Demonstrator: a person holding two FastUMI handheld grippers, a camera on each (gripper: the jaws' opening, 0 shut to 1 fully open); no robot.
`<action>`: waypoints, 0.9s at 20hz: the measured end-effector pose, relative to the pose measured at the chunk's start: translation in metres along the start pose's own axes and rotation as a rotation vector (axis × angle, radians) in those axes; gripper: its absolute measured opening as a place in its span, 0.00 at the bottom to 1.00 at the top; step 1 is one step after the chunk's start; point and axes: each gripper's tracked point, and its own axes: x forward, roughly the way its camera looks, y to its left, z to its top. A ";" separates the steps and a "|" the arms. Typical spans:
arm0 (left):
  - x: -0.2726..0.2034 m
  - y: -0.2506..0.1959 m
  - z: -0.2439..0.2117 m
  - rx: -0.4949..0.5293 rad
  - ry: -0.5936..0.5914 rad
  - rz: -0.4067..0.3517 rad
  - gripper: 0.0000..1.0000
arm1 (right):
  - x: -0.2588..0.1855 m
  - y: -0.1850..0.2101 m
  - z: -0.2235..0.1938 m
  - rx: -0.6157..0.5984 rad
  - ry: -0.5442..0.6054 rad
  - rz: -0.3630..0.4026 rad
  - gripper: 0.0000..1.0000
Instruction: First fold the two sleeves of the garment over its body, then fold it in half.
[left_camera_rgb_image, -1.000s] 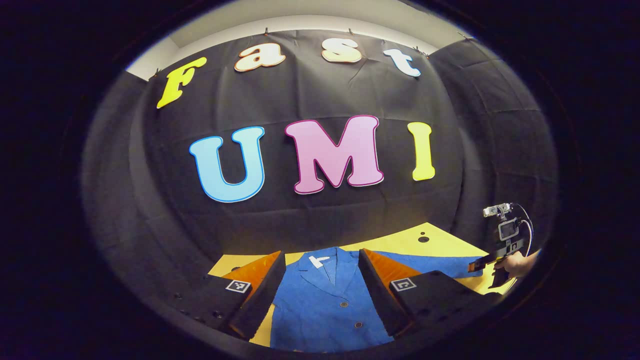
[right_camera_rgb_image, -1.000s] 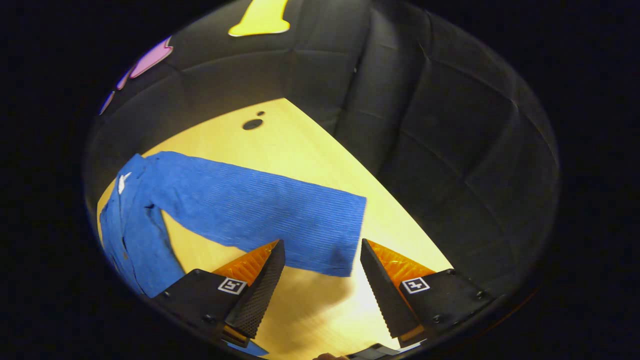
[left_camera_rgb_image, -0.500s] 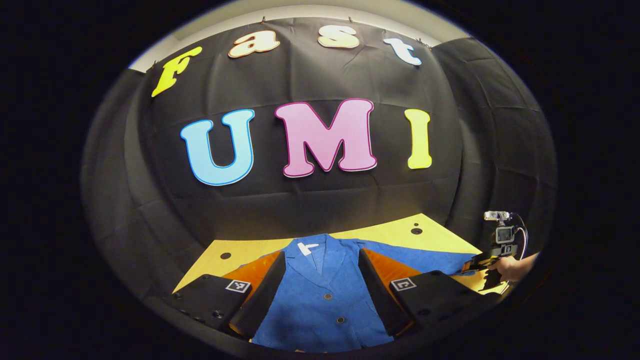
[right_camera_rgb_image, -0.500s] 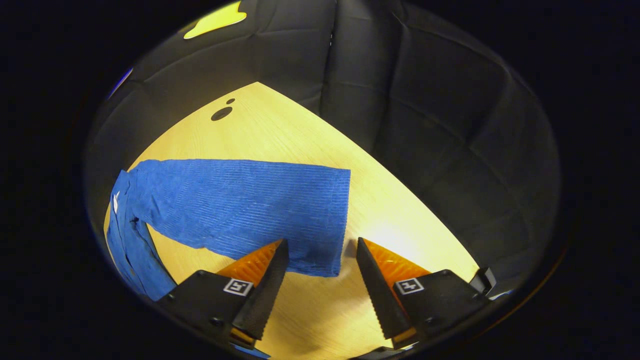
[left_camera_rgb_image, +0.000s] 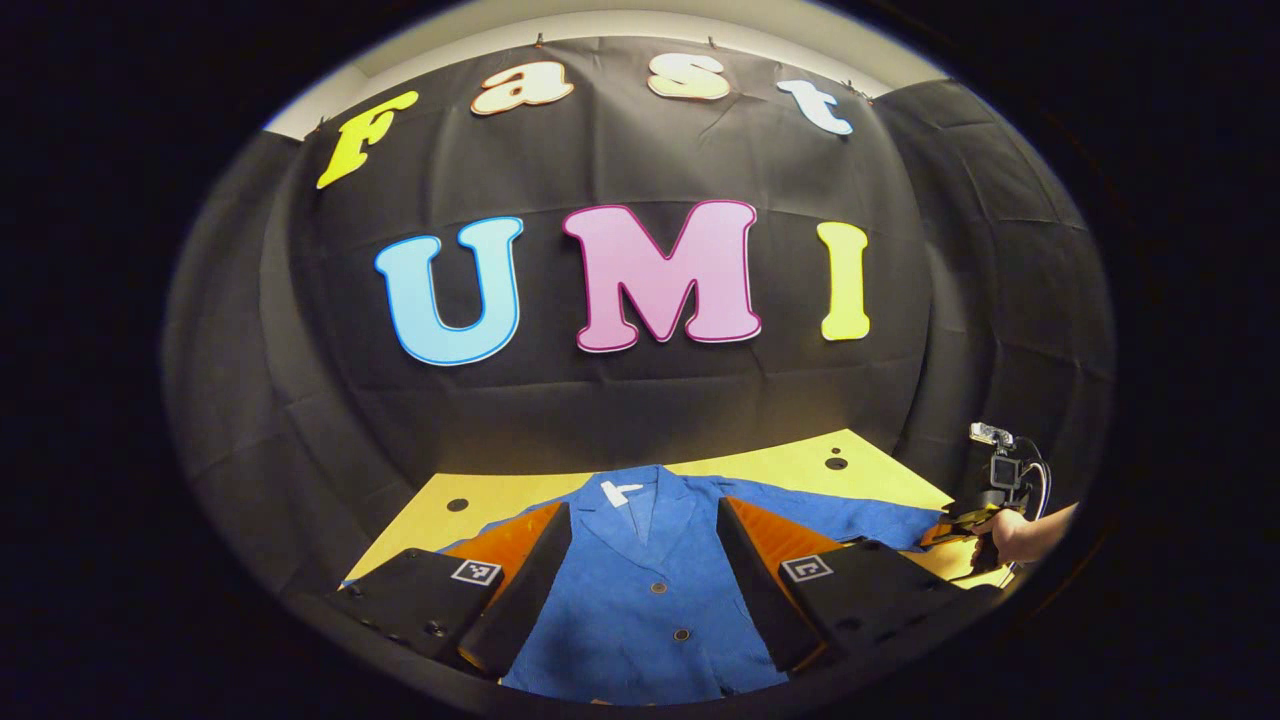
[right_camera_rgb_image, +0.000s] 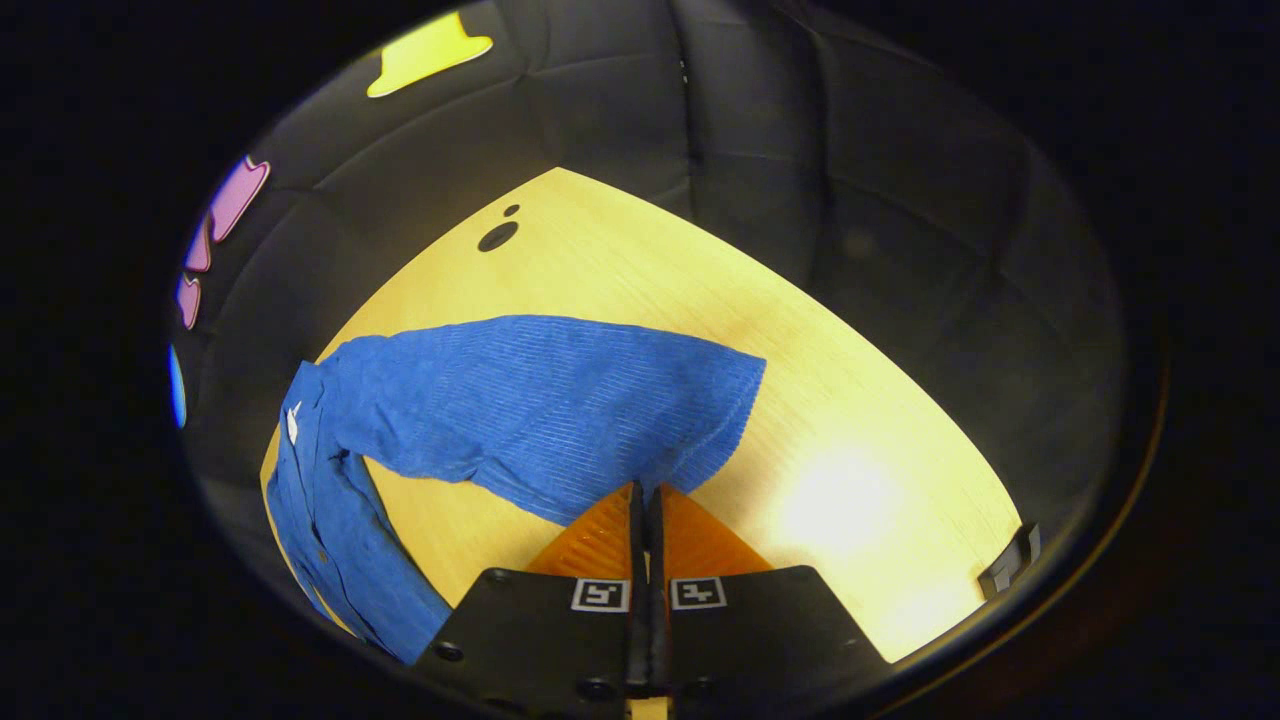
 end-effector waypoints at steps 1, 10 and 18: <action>-0.003 0.004 -0.002 -0.003 0.002 0.012 0.84 | -0.005 0.011 0.002 -0.028 -0.004 0.010 0.01; -0.039 0.054 -0.024 -0.058 0.022 0.150 0.84 | -0.040 0.180 0.033 -0.208 -0.080 0.249 0.00; -0.076 0.103 -0.048 -0.067 0.042 0.256 0.84 | -0.079 0.376 -0.028 -0.389 -0.036 0.505 0.01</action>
